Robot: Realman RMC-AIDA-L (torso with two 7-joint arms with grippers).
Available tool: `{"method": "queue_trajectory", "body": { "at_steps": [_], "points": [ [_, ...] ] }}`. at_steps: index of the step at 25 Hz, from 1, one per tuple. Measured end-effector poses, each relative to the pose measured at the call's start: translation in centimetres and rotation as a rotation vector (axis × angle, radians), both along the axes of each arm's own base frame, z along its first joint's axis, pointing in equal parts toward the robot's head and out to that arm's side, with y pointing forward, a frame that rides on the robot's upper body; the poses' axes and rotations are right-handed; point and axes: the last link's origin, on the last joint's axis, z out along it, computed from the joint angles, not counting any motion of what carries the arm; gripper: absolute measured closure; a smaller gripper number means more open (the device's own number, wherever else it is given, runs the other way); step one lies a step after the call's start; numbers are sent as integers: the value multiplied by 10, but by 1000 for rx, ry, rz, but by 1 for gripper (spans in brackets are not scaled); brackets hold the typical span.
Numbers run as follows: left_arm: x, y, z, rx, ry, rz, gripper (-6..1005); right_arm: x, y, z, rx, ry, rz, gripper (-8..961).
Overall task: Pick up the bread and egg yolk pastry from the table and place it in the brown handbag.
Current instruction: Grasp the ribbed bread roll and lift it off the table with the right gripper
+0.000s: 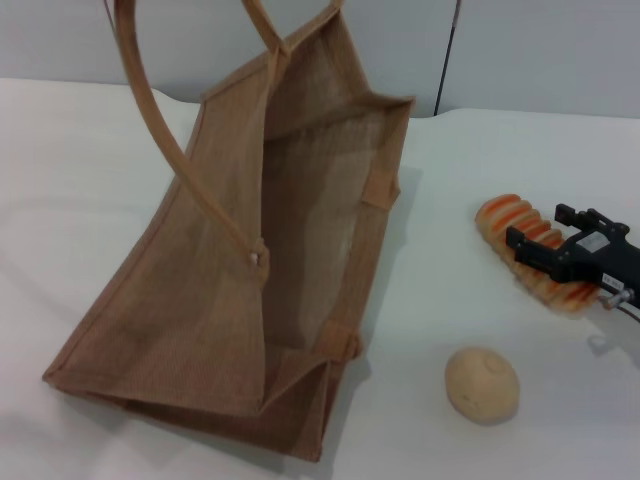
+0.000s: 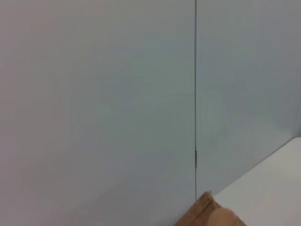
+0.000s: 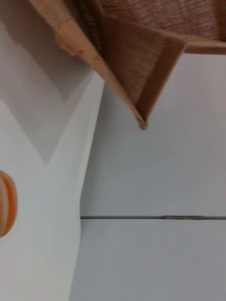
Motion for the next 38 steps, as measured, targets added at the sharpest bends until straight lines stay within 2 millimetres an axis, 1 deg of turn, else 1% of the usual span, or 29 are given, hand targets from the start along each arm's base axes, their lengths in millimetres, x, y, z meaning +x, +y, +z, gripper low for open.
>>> {"method": "queue_trajectory", "body": {
  "at_steps": [16, 29, 34, 38],
  "points": [
    [0, 0, 0, 1, -1, 2, 884, 0, 2, 2, -11, 19, -14, 72],
    [-2, 2, -1, -2, 1, 14, 885, 0, 2, -2, -51, 1, -30, 106],
    [-3, 3, -2, -4, 7, 21, 885, -3, 2, -6, -99, -6, -23, 119],
    [-3, 4, -2, -5, 7, 22, 885, -3, 5, -3, -144, -5, -38, 129]
  ]
}}
